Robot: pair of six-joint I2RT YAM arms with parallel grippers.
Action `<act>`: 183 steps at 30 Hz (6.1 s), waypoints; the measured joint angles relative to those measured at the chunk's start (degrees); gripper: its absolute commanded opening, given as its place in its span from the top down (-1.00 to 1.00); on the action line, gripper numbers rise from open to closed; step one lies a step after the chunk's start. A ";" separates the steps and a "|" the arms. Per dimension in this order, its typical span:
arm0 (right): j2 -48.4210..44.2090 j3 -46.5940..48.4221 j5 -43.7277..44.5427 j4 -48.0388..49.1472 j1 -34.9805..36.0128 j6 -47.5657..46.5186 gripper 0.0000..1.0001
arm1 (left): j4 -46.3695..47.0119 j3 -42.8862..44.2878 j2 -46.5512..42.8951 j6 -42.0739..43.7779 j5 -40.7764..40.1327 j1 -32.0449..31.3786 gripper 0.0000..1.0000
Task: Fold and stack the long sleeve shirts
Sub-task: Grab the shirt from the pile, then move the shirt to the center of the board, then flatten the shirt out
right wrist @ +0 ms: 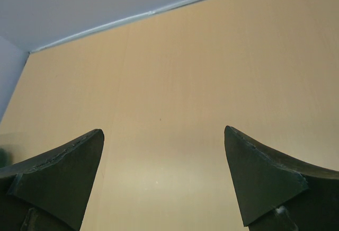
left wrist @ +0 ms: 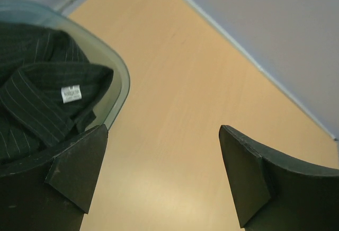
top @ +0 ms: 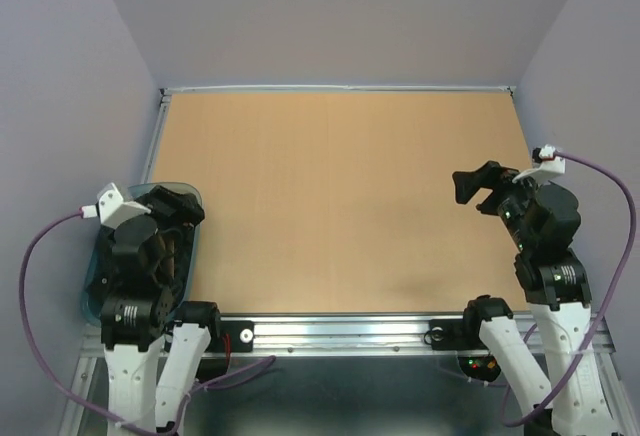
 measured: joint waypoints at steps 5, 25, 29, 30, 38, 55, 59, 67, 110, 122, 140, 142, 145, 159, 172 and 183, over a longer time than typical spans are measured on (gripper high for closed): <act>6.27 -0.07 -0.20 0.00 0.48 -1.07 -1.00 | 1.07 -5.66 8.11 -3.61 -3.72 0.00 -0.98; 19.43 -2.99 -11.67 -0.37 1.62 -3.56 -1.00 | 15.56 -7.45 38.71 0.76 -10.23 24.59 -0.98; 20.46 -2.99 -11.89 -0.04 2.43 -3.69 -1.00 | 17.79 -8.81 41.59 1.49 -8.07 27.45 -0.98; 20.57 -2.99 -11.87 0.02 2.75 -3.76 -1.00 | 18.60 -9.57 43.28 1.60 -7.39 28.20 -0.98; 20.44 -3.91 -12.07 0.31 3.50 -4.09 -1.00 | 24.81 -13.31 52.09 2.89 -4.02 30.12 -0.81; 20.41 -3.98 -12.94 0.52 3.63 -4.09 -1.00 | 16.15 -5.29 44.02 4.09 -0.42 30.51 1.00; 20.20 -3.98 -13.11 0.52 4.85 -4.09 -1.00 | 11.08 9.03 39.01 2.71 0.61 30.21 1.00; 19.61 -3.98 -13.18 0.57 7.23 -4.07 -1.00 | 9.86 34.77 37.55 -0.72 7.54 18.80 1.00; 18.99 -1.44 -3.74 0.55 7.37 -2.03 -0.98 | 37.22 11.15 46.05 10.99 -1.68 -53.86 -0.83; 40.13 6.12 -8.09 -0.15 12.96 -0.79 -0.62 | 23.47 -0.96 37.97 -3.04 -5.84 -29.57 -0.84; 77.11 40.19 -11.98 2.05 36.02 -23.47 -0.73 | 17.07 -9.40 32.89 -0.52 -4.22 -10.62 -0.84; 82.05 45.53 -13.05 3.06 36.61 -25.66 -0.75 | 16.61 -9.79 32.48 -0.26 -4.02 -10.54 -0.84; 88.08 51.67 -13.68 3.80 38.27 -28.04 -0.79 | 15.80 -10.58 31.34 -0.20 -3.98 -10.36 -0.84; 107.82 66.84 -11.82 5.95 45.81 -32.09 0.29 | 15.45 -13.53 29.00 -0.22 -3.17 -8.81 -0.83; 103.43 67.10 -0.85 5.95 45.31 -33.79 0.99 | 16.06 -14.14 27.15 -0.22 -2.56 -8.13 -0.84; 77.96 65.13 7.74 8.39 43.41 -34.88 0.96 | 17.11 -14.14 27.12 -0.22 -2.29 -8.02 -0.83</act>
